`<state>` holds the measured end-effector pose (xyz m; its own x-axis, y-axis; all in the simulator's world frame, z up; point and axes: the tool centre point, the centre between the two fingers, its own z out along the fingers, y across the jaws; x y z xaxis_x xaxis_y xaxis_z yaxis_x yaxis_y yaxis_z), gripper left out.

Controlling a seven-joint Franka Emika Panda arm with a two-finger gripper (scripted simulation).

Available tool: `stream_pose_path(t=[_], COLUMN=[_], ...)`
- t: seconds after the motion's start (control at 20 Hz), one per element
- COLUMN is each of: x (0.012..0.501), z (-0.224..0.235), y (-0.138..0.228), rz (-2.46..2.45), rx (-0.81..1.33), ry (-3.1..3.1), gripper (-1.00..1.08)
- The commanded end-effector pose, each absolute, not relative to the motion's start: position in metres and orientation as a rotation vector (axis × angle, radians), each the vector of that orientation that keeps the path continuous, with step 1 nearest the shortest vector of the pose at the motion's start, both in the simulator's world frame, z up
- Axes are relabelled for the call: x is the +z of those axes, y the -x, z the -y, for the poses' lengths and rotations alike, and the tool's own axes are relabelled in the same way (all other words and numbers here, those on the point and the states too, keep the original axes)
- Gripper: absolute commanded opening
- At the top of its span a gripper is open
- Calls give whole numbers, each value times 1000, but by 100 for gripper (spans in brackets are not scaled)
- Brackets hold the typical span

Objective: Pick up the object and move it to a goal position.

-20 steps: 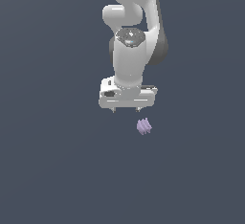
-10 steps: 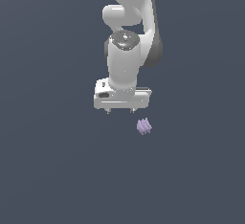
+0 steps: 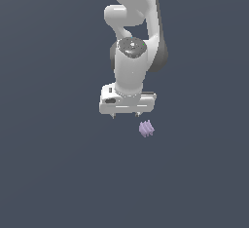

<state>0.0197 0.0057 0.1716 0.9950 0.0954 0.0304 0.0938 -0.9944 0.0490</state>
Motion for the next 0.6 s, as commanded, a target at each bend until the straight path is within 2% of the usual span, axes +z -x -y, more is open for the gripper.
stream_pose_path(t=[0.0, 0.55], x=[159, 95], z=[-20, -98], y=[-20, -13], rz=[-198, -466], rx=[42, 3], ry=[-3093, -3103], gripper=[100, 100])
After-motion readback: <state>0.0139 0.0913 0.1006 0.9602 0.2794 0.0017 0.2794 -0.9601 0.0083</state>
